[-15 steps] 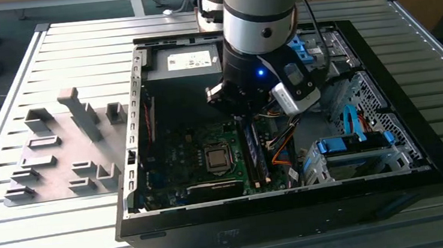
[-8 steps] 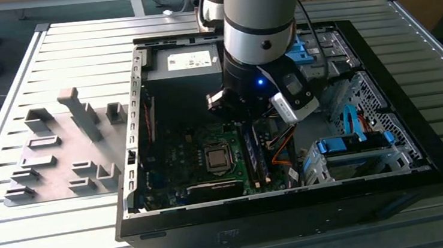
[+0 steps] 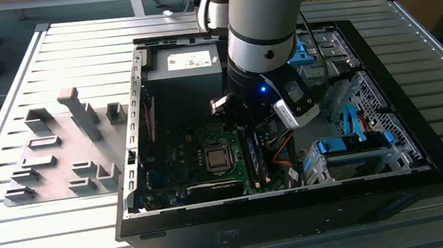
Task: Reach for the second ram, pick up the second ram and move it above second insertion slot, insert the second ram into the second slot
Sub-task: 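Insert the second ram into the second slot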
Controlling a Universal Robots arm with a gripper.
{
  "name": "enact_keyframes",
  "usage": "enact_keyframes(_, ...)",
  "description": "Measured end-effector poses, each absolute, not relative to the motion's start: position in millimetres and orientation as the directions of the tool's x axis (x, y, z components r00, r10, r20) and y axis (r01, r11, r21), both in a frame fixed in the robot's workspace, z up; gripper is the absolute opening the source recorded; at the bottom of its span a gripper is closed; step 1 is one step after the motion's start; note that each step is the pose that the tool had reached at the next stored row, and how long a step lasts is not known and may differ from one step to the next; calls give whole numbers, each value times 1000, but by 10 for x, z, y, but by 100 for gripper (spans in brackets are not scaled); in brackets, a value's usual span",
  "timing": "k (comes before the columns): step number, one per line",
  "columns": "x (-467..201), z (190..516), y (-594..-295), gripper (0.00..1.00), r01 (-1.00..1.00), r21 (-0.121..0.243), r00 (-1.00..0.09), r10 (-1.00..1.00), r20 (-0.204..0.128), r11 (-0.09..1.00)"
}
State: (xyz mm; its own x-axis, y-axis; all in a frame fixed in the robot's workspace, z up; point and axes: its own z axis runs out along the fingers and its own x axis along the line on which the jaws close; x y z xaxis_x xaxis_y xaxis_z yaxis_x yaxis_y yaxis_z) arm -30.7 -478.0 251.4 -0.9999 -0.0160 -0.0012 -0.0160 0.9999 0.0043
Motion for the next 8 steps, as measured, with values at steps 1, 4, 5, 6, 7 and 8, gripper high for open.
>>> enact_keyframes(1,-307,2514,-4780,14,-16,4,-1000,-16,-1,1000)
enact_keyframes(4,-306,2512,-4780,14,-16,4,-1000,-16,-1,1000)
enact_keyframes(5,-306,2511,-4780,14,-16,4,-1000,-16,-1,1000)
enact_keyframes(6,-306,2511,-4780,14,-16,4,-1000,-16,-1,1000)
enact_keyframes(7,-306,2510,-4780,14,-16,4,-1000,-16,-1,1000)
enact_keyframes(8,-306,2510,-4780,14,-16,4,-1000,-16,-1,1000)
